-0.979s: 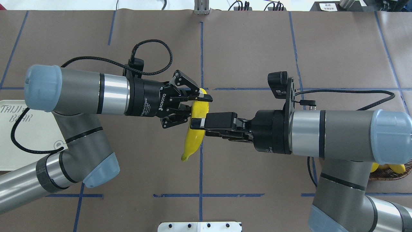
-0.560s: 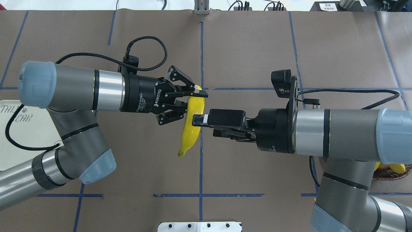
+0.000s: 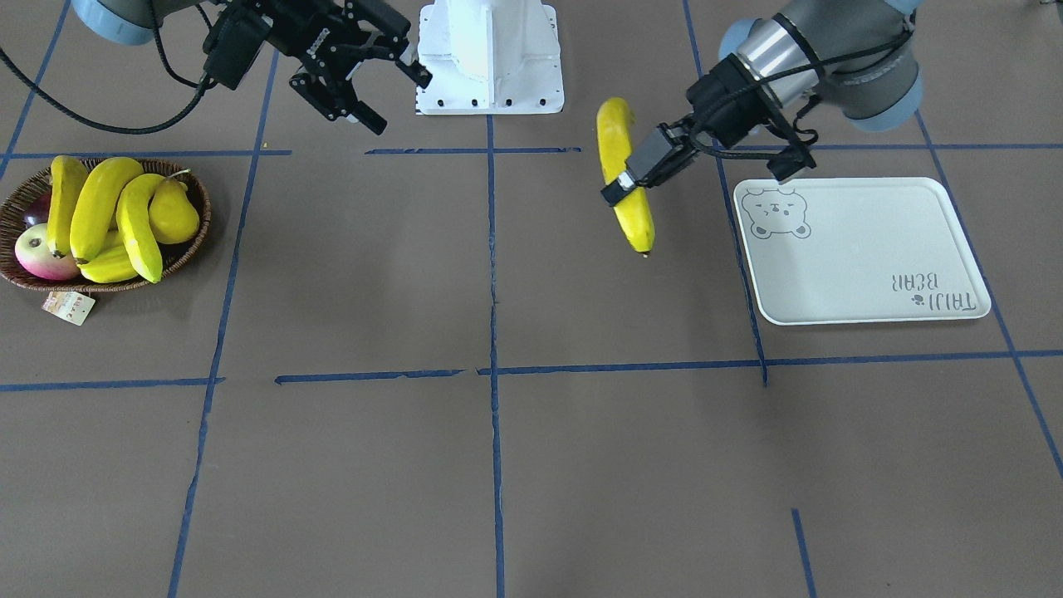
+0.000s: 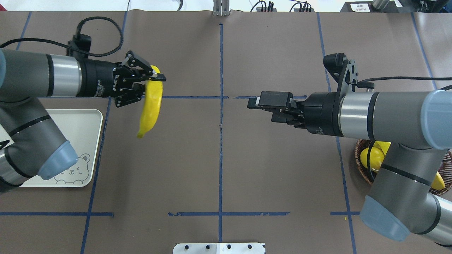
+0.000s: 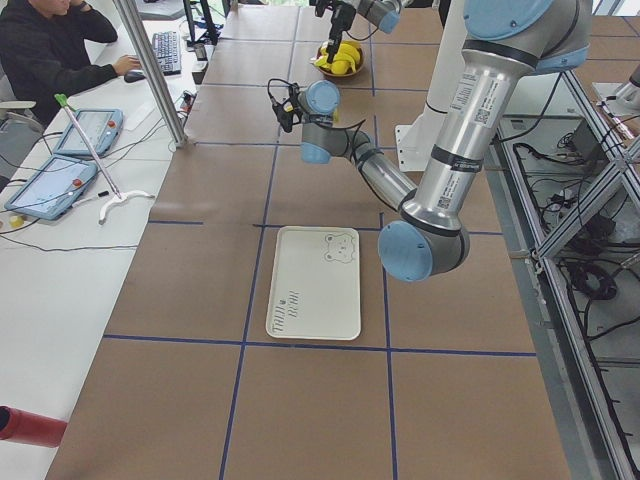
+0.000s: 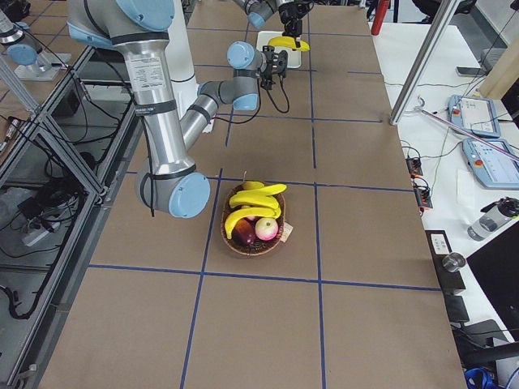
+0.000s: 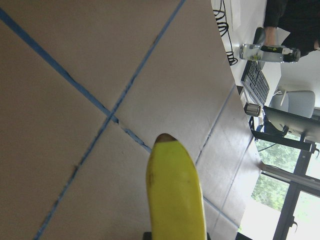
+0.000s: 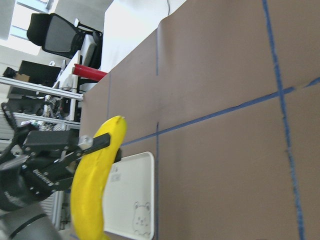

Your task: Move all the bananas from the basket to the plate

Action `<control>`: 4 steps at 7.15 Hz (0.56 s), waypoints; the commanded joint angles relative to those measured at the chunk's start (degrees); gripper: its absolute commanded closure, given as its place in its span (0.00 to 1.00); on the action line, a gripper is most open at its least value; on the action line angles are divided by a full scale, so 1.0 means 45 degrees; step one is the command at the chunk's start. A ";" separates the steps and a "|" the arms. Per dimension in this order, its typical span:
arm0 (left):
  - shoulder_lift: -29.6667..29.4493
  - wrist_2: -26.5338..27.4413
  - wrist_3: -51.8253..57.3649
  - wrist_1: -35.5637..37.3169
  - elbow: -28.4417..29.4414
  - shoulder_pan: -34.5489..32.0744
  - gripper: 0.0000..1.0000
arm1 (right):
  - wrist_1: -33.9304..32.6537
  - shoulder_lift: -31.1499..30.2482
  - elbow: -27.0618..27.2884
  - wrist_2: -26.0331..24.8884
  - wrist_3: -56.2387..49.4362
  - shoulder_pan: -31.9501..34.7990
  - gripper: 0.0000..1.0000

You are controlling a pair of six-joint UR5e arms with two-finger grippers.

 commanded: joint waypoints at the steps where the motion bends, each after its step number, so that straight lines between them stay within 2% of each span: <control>1: 0.2627 0.0467 0.5354 0.1708 -0.0386 -0.0792 1.00 | -0.1853 -0.0612 -0.0036 0.0012 -0.1835 0.0735 0.00; 2: 0.4438 0.1341 0.7562 0.1849 -0.0347 -0.0815 1.00 | -0.1937 -0.0807 -0.0172 0.0013 -0.2308 0.0795 0.00; 3: 0.5597 0.1775 0.8667 0.1889 -0.0269 -0.0834 1.00 | -0.1938 -0.0906 -0.0192 0.0032 -0.2312 0.0892 0.00; 4: 0.6208 0.2031 0.8736 0.1889 -0.0017 -0.0834 1.00 | -0.1938 -0.1023 -0.0251 0.0032 -0.2312 0.0951 0.00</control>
